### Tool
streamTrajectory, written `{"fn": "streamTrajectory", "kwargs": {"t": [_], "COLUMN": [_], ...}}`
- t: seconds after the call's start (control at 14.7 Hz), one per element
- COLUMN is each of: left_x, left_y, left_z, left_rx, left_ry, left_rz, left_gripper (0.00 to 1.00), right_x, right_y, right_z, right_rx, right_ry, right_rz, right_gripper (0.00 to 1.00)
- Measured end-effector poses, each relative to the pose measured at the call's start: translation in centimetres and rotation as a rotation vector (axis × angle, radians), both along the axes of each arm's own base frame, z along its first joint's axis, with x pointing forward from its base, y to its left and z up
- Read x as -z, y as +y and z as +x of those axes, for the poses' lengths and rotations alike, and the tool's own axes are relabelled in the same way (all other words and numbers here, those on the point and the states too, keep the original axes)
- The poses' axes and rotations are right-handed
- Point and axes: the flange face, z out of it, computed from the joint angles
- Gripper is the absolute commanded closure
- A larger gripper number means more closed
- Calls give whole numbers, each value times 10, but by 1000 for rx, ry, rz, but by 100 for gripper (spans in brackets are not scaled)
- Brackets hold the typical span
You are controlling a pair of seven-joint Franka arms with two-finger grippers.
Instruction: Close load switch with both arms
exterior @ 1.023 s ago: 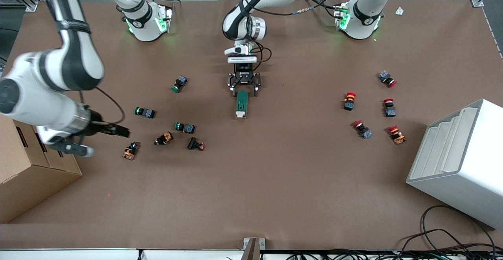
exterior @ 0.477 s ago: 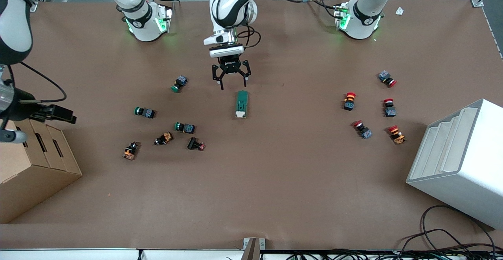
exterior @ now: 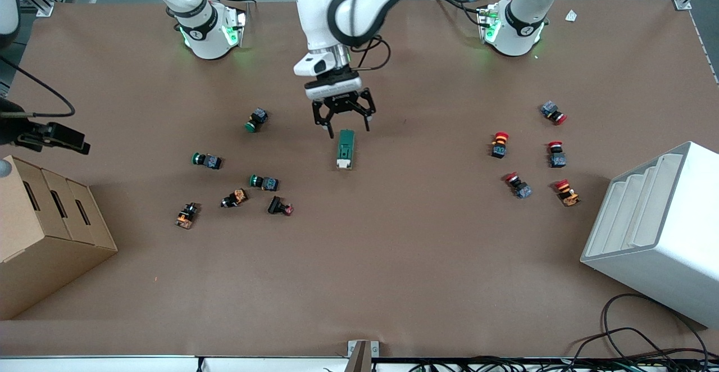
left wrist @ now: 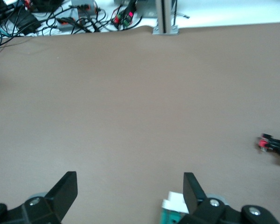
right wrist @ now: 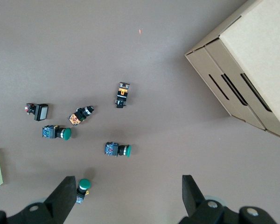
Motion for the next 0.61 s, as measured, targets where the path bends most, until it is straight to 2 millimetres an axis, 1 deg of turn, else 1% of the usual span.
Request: {"fn": "streamTrajectory", "kwargs": {"t": [0.14,0.27,0.41,0.61], "left_x": [-48,-85,-108,-126], "left_y": [32,63,90,128], "left_z": [43,75,101,133], "left_rx": [3,-1,-14,-7], "left_ry": [83,128,165,243], "left_rz": [-23,-46,-24,23], "left_gripper": [0,0,0,0], "right_x": [-3,-7,-14,-28], "right_y": [-2,4,11,13], "right_z": [-7,-12,-19,-29], "right_rx": [4,16,23,24], "right_ry": [17,35,40,34], "right_rz": [0,-1,-7,-15], "right_gripper": [0,0,0,0]}}
